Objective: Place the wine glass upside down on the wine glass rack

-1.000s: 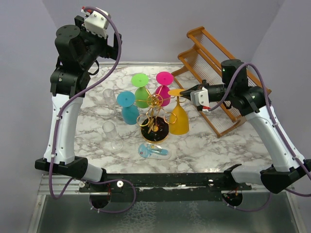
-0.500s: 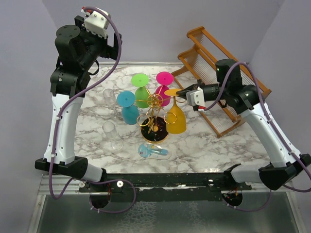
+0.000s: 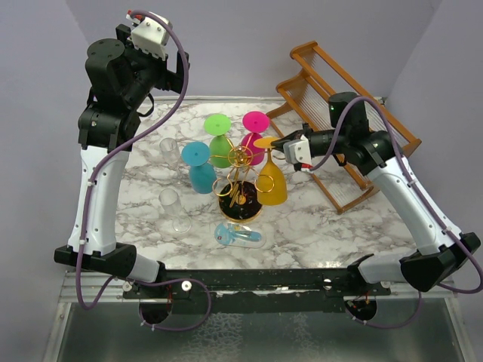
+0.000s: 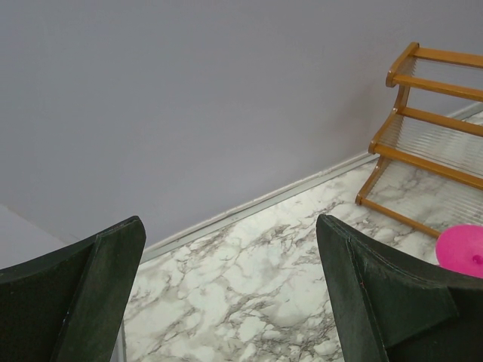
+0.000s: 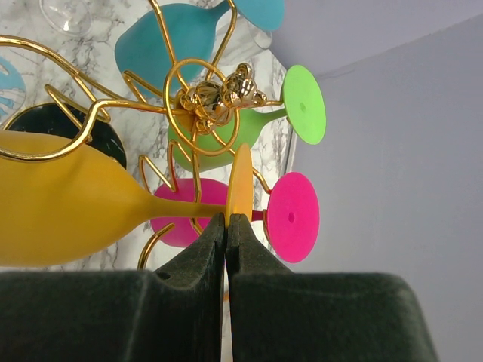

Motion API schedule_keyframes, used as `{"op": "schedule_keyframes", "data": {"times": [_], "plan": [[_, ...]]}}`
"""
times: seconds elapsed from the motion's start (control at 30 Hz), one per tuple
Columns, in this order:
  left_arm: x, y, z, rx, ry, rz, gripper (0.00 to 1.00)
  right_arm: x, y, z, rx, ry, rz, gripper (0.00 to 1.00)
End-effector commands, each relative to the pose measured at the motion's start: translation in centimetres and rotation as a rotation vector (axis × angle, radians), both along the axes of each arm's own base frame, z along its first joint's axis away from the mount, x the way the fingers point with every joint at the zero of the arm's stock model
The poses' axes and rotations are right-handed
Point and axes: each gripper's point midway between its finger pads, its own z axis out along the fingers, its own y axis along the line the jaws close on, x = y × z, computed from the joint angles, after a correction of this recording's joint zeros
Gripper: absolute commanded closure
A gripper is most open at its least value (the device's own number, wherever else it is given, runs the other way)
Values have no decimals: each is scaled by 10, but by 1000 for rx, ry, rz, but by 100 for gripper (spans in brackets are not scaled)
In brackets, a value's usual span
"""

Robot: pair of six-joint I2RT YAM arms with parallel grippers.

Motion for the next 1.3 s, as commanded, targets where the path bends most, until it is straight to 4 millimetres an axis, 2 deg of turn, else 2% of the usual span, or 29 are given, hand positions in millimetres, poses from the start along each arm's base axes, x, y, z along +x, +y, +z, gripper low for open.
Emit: {"op": "schedule_keyframes", "data": {"times": [0.0,0.23,0.67,1.27], "plan": [[-7,1,14,-2,-43,-9,1,9,0,0,-9,-50,-32,99],[-7,0,13,-1,-42,-18,1,15,-8,-2,-37,-81,-81,99],[-7,-2,11,2,-36,-27,1,10,-16,5,-39,-102,-109,99],[-9,-4,10,5,-33,-40,1,26,-24,3,-52,-124,-198,99]]}}
